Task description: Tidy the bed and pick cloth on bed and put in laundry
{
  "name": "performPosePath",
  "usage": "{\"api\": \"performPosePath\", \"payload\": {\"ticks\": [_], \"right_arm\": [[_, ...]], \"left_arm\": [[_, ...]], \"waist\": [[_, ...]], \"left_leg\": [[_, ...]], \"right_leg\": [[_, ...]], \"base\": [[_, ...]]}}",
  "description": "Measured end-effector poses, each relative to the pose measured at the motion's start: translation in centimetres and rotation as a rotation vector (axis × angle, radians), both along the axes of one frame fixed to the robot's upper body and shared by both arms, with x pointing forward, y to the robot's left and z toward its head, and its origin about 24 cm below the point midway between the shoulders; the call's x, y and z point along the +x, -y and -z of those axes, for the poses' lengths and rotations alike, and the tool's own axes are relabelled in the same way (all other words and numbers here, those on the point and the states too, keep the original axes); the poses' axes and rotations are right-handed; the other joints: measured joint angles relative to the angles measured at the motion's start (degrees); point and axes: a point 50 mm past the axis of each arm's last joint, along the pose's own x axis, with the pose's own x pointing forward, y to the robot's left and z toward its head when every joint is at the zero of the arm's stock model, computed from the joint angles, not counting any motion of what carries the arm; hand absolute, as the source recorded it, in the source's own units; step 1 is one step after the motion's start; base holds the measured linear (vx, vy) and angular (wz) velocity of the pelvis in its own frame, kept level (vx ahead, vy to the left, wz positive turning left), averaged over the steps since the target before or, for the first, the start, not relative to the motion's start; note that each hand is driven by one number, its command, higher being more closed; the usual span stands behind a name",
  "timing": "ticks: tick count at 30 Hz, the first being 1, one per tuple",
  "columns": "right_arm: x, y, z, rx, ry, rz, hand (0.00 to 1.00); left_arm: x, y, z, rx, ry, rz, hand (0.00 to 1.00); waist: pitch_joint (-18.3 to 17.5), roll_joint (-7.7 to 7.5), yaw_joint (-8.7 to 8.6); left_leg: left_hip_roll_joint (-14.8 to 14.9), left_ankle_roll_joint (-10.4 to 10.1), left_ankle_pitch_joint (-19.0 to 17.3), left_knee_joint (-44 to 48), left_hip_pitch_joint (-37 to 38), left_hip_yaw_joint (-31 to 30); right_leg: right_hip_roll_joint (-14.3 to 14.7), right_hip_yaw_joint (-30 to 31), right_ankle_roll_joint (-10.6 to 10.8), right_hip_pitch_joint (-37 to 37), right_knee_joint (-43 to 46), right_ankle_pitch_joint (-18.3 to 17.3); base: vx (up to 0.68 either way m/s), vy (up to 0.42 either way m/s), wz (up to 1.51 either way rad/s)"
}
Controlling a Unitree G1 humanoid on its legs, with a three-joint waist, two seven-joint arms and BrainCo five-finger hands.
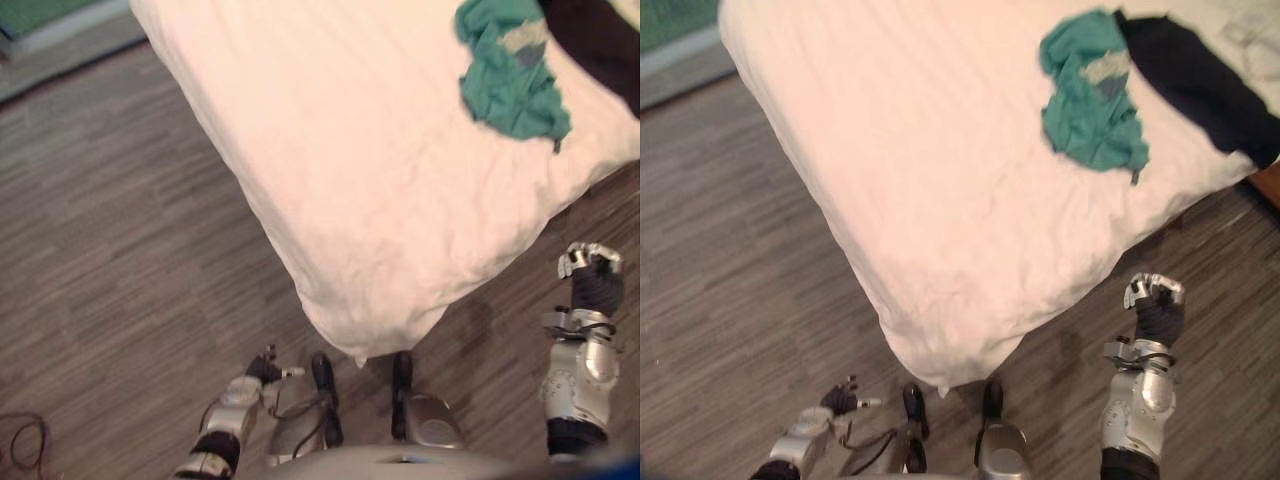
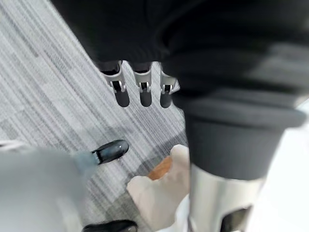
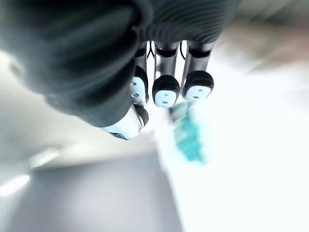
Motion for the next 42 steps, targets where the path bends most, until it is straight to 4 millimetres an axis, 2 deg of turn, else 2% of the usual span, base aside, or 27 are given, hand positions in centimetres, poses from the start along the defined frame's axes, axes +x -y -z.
{"api": "performPosePath", "payload": {"ticks": [2, 4, 6, 8, 9, 11, 12, 14, 15, 16, 18, 23, 27, 31, 33, 35, 38, 40, 41, 42], "right_arm": [[-0.1, -1.5, -0.2, 0.023, 0.030, -0.155, 1.00], [0.5, -3.3, 0.5, 0.086, 0.009, -0.321, 1.00], [1.2, -5.4, 1.2, 0.119, -0.036, -0.465, 1.00], [2.2, -8.4, 2.0, 0.149, -0.111, -0.632, 1.00], [2.7, -9.2, 2.1, 0.155, -0.122, -0.670, 1.00], [5.2, -11.3, 1.6, 0.170, -0.130, -0.736, 1.00], [6.1, -11.6, 1.3, 0.176, -0.132, -0.741, 1.00], [9.5, -12.0, 0.7, 0.203, -0.174, -0.693, 1.00], [11.0, -12.1, -0.6, 0.191, -0.145, -0.675, 1.00], [11.2, -12.5, -2.0, 0.166, -0.081, -0.689, 1.00], [11.6, -13.2, -3.3, 0.139, -0.026, -0.709, 1.00], [11.2, -13.9, -4.6, 0.143, 0.089, -0.698, 1.00], [10.8, -14.0, -5.1, 0.154, 0.142, -0.694, 1.00], [10.2, -13.2, -3.9, 0.183, 0.140, -0.668, 1.00], [9.7, -12.8, -3.0, 0.210, 0.135, -0.639, 1.00], [9.5, -12.2, -2.3, 0.232, 0.118, -0.612, 1.00], [8.9, -10.5, 0.5, 0.338, 0.058, -0.503, 1.00], [8.1, -9.2, 4.1, 0.467, -0.035, -0.384, 1.00], [7.7, -8.7, 5.3, 0.501, -0.073, -0.340, 1.00], [6.7, -7.4, 7.8, 0.568, -0.164, -0.232, 1.00]], "left_arm": [[-1.5, 0.5, 0.6, -0.015, -0.039, -0.003, 0.00], [-2.0, 1.1, 0.8, -0.031, -0.050, -0.006, 0.00], [-2.1, 1.9, 0.9, -0.038, -0.057, 0.039, 0.00], [-2.1, 3.2, 0.9, -0.063, -0.060, 0.070, 0.00], [-1.9, 3.5, 0.9, -0.069, -0.056, 0.078, 0.00], [0.1, 4.8, 0.2, -0.084, 0.004, 0.128, 0.00], [1.0, 5.0, -0.1, -0.087, 0.028, 0.140, 0.00], [4.0, 5.7, -1.4, -0.112, 0.115, 0.119, 0.00], [5.6, 5.8, -2.2, -0.126, 0.170, 0.095, 0.00], [6.5, 5.8, -2.7, -0.123, 0.197, 0.094, 0.00], [7.9, 5.9, -3.5, -0.126, 0.237, 0.078, 0.00], [11.6, 5.6, -6.3, -0.144, 0.374, 0.006, 0.00], [13.0, 4.7, -7.5, -0.155, 0.414, -0.056, 0.00], [13.4, 4.2, -7.9, -0.162, 0.425, -0.092, 0.00], [13.6, 3.8, -8.1, -0.162, 0.435, -0.118, 0.00], [13.7, 3.7, -8.2, -0.151, 0.437, -0.128, 0.00], [13.4, 3.5, -7.8, -0.138, 0.423, -0.136, 0.00], [12.6, 2.9, -6.9, -0.112, 0.386, -0.167, 0.00], [12.4, 2.8, -6.7, -0.107, 0.376, -0.171, 0.00], [12.0, 2.8, -6.3, -0.102, 0.359, -0.172, 0.00]], "waist": [[-0.7, 0.03, -0.02], [-1.4, 0.69, 0.22], [-2.0, 2.02, 0.19], [-2.3, 4.51, 0.40], [-2.0, 5.12, 0.43], [1.4, 7.68, 0.31], [2.8, 8.17, 0.31], [7.8, 10.09, 0.74], [11.0, 11.07, 1.21], [12.7, 11.26, 0.92], [13.4, 11.20, 0.03], [14.3, 9.93, 0.36], [15.4, 7.11, 1.59], [15.1, 4.74, 1.91], [14.9, 3.10, 1.97], [14.6, 2.10, 2.46], [14.0, 0.61, 3.45], [11.3, -0.86, 3.53], [10.5, -1.15, 3.55], [9.4, -1.32, 3.70]], "left_leg": [[-0.3, -0.1, -0.4, -0.1, 1.0, -0.5], [-0.6, -0.1, -0.5, -0.1, 1.4, -0.9], [-1.2, -0.1, -0.6, -0.1, 1.2, -1.8], [-1.9, 0.0, -0.8, -0.1, -1.2, -2.4], [-2.0, 0.0, -0.8, -0.1, -2.2, -2.5], [-2.9, -0.4, -0.5, -0.1, -7.1, -3.6], [-3.0, -0.8, -0.2, -0.1, -8.7, -3.7], [-3.0, -2.3, 1.0, 0.2, -14.0, -4.1], [-2.5, -2.6, 4.1, 0.2, -16.1, -4.4], [-2.4, -1.9, 5.1, 0.2, -17.1, -4.3], [-2.4, -0.9, 6.2, 0.3, -19.0, -4.1], [-1.8, -0.9, 5.5, 0.3, -22.0, -3.3], [-1.3, -0.7, 5.4, 0.3, -22.8, -1.6], [-0.9, -0.7, 5.4, 0.3, -22.5, -0.4], [-0.6, -0.6, 5.4, 0.3, -22.2, 0.0], [-0.4, -0.5, 5.3, 0.3, -21.5, 0.7], [0.1, 0.2, 4.5, 0.3, -18.1, 1.4], [0.6, 0.1, 4.0, 0.3, -16.0, 1.8], [0.7, 0.1, 3.9, 0.3, -15.7, 1.9], [0.9, 0.0, 3.5, 0.3, -14.7, 2.1]], "right_leg": [[-0.2, -0.2, 0.0, 1.3, -0.2, 0.0], [-0.6, -0.6, 0.0, 1.9, -0.3, 0.0], [-1.2, -1.4, 0.1, 2.2, -0.8, 0.0], [-2.0, -1.4, 0.3, -0.1, -0.3, 0.2], [-2.2, -1.4, 0.3, -1.2, 0.3, 0.2], [-3.4, -1.5, 0.3, -7.8, 3.8, 0.3], [-3.7, -1.4, 0.3, -9.8, 4.8, 0.3], [-3.8, -1.4, 0.1, -15.2, 5.4, 1.6], [-3.1, -1.4, -0.2, -17.0, 5.0, 2.5], [-2.9, -1.0, -0.3, -18.1, 5.0, 3.2], [-2.8, -0.7, -0.3, -20.1, 5.0, 3.6], [-2.3, 0.2, -0.4, -23.8, 5.9, 3.7], [-2.0, 1.8, -0.8, -26.7, 8.6, 2.7], [-1.8, 1.8, -1.2, -26.9, 9.4, 2.0], [-1.5, 1.8, -1.3, -26.4, 9.1, 2.0], [-1.4, 1.8, -1.7, -25.9, 9.0, 2.0], [-0.7, 1.8, -1.8, -21.9, 7.2, 2.0], [0.0, 1.7, -1.9, -18.9, 5.1, 2.1], [0.1, 1.7, -1.9, -18.4, 4.7, 2.1], [0.3, 1.7, -2.0, -17.2, 4.1, 2.1]], "base": [[-0.03, 0.029, 0.13], [-0.04, 0.045, 0.11], [-0.05, 0.067, 0.15], [-0.06, 0.083, 0.15], [-0.05, 0.077, 0.12], [-0.03, 0.068, 0.20], [-0.06, 0.040, 0.19], [-0.09, -0.003, 0.14], [-0.04, -0.032, -0.03], [0.02, -0.039, -0.15], [0.06, -0.026, -0.08], [0.04, -0.010, -0.09], [0.00, -0.009, -0.16], [0.03, -0.002, -0.04], [0.06, -0.008, -0.05], [0.07, -0.011, -0.10], [0.10, -0.023, -0.12], [0.12, -0.039, -0.07], [0.12, -0.039, -0.06], [0.13, -0.027, -0.06]]}}
